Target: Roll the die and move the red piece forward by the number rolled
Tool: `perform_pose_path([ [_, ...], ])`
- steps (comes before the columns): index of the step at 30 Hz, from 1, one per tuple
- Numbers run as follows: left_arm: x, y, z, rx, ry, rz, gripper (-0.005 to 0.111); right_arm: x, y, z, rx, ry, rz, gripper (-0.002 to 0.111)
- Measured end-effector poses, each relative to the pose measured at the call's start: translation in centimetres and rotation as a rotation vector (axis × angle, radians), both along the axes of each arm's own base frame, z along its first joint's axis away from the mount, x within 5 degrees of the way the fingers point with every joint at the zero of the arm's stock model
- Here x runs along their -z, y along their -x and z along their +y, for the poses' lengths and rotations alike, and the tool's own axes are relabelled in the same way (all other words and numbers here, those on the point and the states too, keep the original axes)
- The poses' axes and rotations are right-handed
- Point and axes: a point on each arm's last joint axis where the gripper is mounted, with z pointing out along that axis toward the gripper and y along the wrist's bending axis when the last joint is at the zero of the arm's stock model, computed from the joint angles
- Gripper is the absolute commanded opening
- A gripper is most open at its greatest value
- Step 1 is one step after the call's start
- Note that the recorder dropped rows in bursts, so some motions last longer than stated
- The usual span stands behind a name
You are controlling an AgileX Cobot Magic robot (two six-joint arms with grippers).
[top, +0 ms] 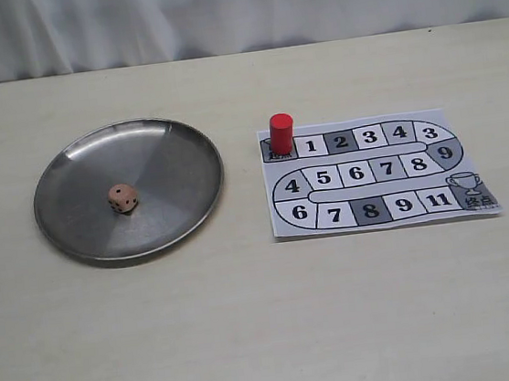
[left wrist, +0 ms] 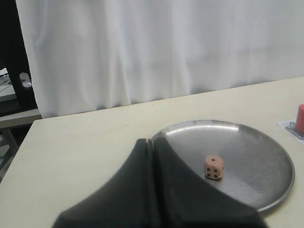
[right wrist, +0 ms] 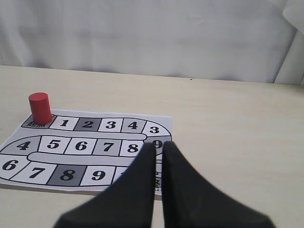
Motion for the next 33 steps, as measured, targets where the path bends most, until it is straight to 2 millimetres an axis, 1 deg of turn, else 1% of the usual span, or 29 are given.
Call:
perform_pose_path([
  [4, 0.0, 0.0, 0.0, 0.0, 0.0, 0.0, 0.0, -0.2, 0.0, 0.0, 0.0, 0.001, -0.025, 0.004],
  [7, 0.0, 0.0, 0.0, 0.0, 0.0, 0.0, 0.0, -1.0, -0.1, 0.1, -0.001, -0.043, -0.113, 0.004],
  [10, 0.0, 0.0, 0.0, 0.0, 0.0, 0.0, 0.0, -2.8, -0.1, 0.0, 0.005, -0.113, -0.31, 0.004],
  [11, 0.0, 0.0, 0.0, 0.0, 0.0, 0.0, 0.0, -3.6, 0.1, -0.1, 0.011, -0.152, -0.401, 0.004],
  [13, 0.0, 0.0, 0.0, 0.0, 0.0, 0.0, 0.0, -4.9, 0.5, -0.4, 0.017, -0.287, -0.566, 0.004],
  [15, 0.0, 0.0, 0.0, 0.0, 0.0, 0.0, 0.0, -5.8, 0.9, -0.6, 0.006, -0.391, -0.677, 0.004],
  [16, 0.0, 0.0, 0.0, 0.0, 0.0, 0.0, 0.0, -6.1, 1.1, -0.6, -0.005, -0.396, -0.711, 0.004],
  [18, 0.0, 0.0, 0.0, 0.0, 0.0, 0.0, 0.0, -6.3, 1.2, -0.2, -0.043, -0.327, -0.728, 0.004],
  [20, 0.0, 0.0, 0.0, 0.0, 0.0, 0.0, 0.0, -6.2, 1.0, 0.3, -0.076, -0.267, -0.67, 0.004],
  [22, 0.0, 0.0, 0.0, 0.0, 0.0, 0.0, 0.0, -6.3, 0.2, 0.5, -0.079, -0.257, -0.554, 0.004],
  [26, 0.0, 0.0, 0.0, 0.0, 0.0, 0.0, 0.0, -6.3, -2.3, 0.4, -0.05, -0.266, -0.339, 0.004],
  [29, 0.0, 0.0, 0.0, 0.0, 0.0, 0.0, 0.0, -5.8, -4.9, 0.3, -0.024, -0.268, -0.165, 0.004],
  [33, 0.0, 0.0, 0.0, 0.0, 0.0, 0.0, 0.0, -4.4, -9.1, 0.2, 0.0, -0.257, 0.084, 0.004],
])
